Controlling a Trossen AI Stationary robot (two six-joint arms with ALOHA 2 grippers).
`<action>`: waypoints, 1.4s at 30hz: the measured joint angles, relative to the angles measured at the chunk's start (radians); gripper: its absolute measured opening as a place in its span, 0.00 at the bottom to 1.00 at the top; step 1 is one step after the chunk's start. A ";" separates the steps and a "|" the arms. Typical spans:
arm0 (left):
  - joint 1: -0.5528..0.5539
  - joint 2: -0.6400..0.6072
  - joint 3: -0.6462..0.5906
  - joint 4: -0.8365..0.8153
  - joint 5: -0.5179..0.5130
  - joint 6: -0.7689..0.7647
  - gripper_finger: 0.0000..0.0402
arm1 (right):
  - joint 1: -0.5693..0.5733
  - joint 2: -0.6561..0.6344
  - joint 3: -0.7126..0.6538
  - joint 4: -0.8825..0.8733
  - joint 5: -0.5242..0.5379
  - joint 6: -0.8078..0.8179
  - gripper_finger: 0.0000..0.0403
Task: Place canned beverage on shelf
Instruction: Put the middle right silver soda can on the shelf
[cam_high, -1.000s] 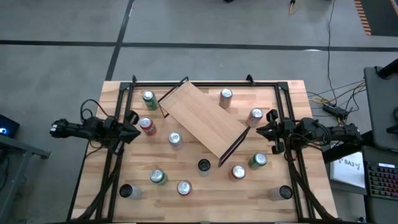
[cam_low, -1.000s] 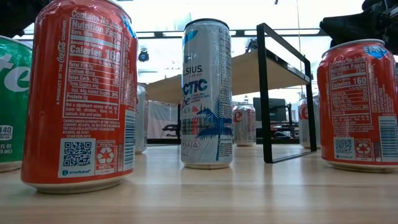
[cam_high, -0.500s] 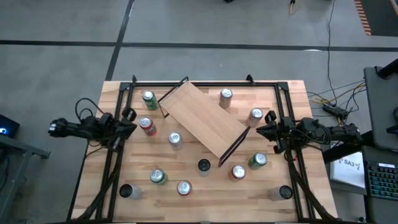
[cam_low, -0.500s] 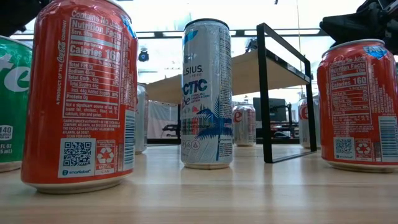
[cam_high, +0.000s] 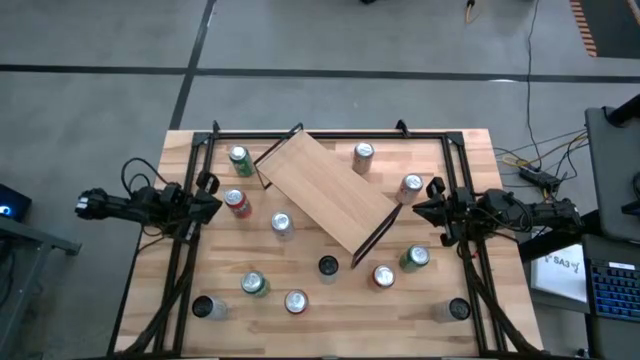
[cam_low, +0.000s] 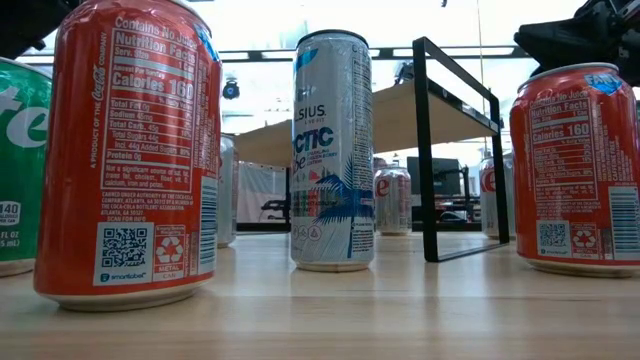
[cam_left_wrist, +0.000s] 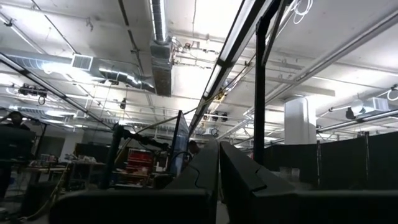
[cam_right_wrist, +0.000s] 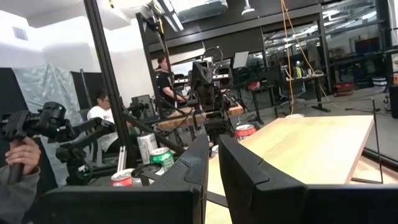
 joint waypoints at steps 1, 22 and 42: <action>0.000 0.000 0.000 0.000 0.000 0.000 0.00 | 0.000 0.000 0.000 0.000 0.000 0.000 0.07; 0.000 0.000 0.000 -0.007 0.000 0.000 0.00 | 0.000 0.000 0.004 0.007 0.002 -0.006 0.07; 0.001 0.057 0.000 0.000 -0.005 0.088 0.00 | 0.000 0.098 0.069 0.103 0.366 -0.132 0.07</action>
